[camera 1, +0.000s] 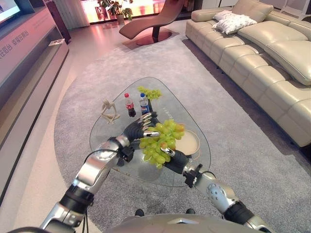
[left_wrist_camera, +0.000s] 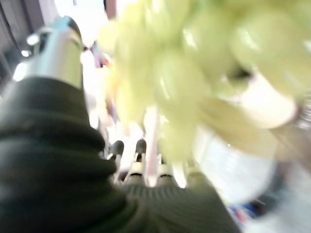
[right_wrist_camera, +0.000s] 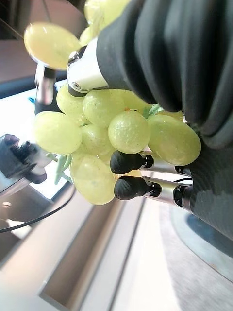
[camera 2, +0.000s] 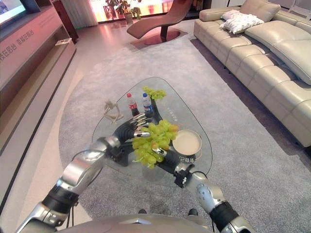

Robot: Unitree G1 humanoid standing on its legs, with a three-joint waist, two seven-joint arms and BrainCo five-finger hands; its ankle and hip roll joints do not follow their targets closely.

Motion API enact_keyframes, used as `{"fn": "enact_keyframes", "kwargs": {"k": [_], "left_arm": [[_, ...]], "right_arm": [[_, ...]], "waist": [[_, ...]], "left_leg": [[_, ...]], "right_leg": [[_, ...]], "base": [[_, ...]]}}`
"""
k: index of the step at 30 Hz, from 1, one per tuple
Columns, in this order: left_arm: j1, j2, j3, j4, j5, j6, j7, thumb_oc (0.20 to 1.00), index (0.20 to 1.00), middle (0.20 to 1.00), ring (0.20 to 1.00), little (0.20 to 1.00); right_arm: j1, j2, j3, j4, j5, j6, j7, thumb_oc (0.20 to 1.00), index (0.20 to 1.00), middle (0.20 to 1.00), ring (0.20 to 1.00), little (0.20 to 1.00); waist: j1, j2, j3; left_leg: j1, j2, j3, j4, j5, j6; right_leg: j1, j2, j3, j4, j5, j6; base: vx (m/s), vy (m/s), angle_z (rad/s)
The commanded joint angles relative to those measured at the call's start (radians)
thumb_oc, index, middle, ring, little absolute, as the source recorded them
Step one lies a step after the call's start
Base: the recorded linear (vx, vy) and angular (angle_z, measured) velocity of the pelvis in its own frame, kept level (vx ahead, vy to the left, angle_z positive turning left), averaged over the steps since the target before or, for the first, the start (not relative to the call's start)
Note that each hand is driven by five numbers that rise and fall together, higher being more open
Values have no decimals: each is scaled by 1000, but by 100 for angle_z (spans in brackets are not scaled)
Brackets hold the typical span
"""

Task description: Pick up fruits into the plate

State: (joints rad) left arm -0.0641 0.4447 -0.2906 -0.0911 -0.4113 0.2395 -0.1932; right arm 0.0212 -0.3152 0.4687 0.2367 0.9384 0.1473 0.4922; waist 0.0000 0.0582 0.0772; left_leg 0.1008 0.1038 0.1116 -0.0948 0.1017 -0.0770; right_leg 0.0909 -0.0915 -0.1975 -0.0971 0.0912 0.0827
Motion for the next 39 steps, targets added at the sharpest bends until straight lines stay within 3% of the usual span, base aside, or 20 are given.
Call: {"fn": "enact_keyframes", "kwargs": {"k": [1,3,5,9,16,18,21,22,25,29,33,39], "left_arm": [[-22,29,82,61,-28,-85,31,1000,1000,1000,1000,1000],[-17,29,87,65,-27,-83,33,1000,1000,1000,1000,1000],[64,20,145,161,3,-99,46,1000,1000,1000,1000,1000],[107,12,168,287,3,-93,40,1000,1000,1000,1000,1000],[139,-65,159,880,126,-109,81,1000,1000,1000,1000,1000],[120,-82,149,1075,165,-156,91,1000,1000,1000,1000,1000],[111,-106,131,1315,211,-174,117,1000,1000,1000,1000,1000],[114,-108,133,1359,238,-146,126,1000,1000,1000,1000,1000],[123,-104,162,1427,259,-116,133,1000,1000,1000,1000,1000],[104,-86,142,1424,294,-127,118,1000,1000,1000,1000,1000],[23,-66,58,1368,304,-152,104,1000,1000,1000,1000,1000],[-135,-50,-84,1245,247,-213,115,1000,1000,1000,1000,1000]], "right_arm": [[-63,63,-86,-31,-26,-50,90,200,200,200,200,200],[-61,61,-92,-28,-29,-49,90,200,200,200,200,200],[-28,27,-195,22,-63,-28,131,200,200,200,200,200],[-16,0,-263,63,-98,-24,157,200,200,200,200,200],[-50,-160,-355,169,-319,-11,157,200,200,200,200,200],[-90,-214,-357,240,-364,-29,167,200,200,200,200,200],[-156,-284,-334,342,-465,-63,145,200,200,200,200,200],[-179,-314,-315,364,-534,-69,121,200,200,200,200,200],[-253,-389,-265,430,-675,-73,76,200,200,200,200,200],[-376,-490,-178,527,-830,-63,11,200,200,200,200,200],[-509,-516,-91,615,-921,-33,-69,200,200,200,200,200],[-710,-498,11,732,-970,4,-217,200,200,200,200,200]], "waist": [[9,-54,30],[9,-54,30],[9,-62,33],[10,-68,38],[5,-92,54],[3,-100,57],[4,-113,60],[7,-119,62],[17,-129,67],[35,-132,86],[53,-125,123],[73,-97,228]], "left_leg": [[63,-62,29,8,-77,40],[63,-62,29,8,-78,40],[63,-61,27,8,-77,37],[63,-59,27,8,-78,35],[52,-61,28,8,-81,32],[51,-59,29,8,-83,32],[52,-55,29,8,-89,30],[53,-52,27,8,-90,29],[55,-47,23,8,-92,26],[42,-42,7,8,-88,23],[-2,-40,-13,8,-73,23],[-91,-44,-65,11,-46,26]], "right_leg": [[59,-13,-17,10,-16,22],[59,-13,-18,10,-16,22],[59,-14,-23,10,-14,22],[59,-16,-28,10,-12,23],[47,-17,-34,10,-3,29],[46,-15,-33,10,-5,28],[47,-8,-24,10,-11,24],[47,-5,-19,10,-12,22],[50,0,-11,10,-15,16],[40,9,-2,10,-16,9],[2,17,2,16,-14,7],[-68,33,2,30,-11,-3]], "base": [[0,0,0],[0,0,0],[0,0,0],[-3,-9,0],[-13,-49,1],[19,-56,1],[42,-68,1],[52,-69,0],[64,-73,1],[6,-68,2],[-124,-108,7],[-212,-96,19]]}}
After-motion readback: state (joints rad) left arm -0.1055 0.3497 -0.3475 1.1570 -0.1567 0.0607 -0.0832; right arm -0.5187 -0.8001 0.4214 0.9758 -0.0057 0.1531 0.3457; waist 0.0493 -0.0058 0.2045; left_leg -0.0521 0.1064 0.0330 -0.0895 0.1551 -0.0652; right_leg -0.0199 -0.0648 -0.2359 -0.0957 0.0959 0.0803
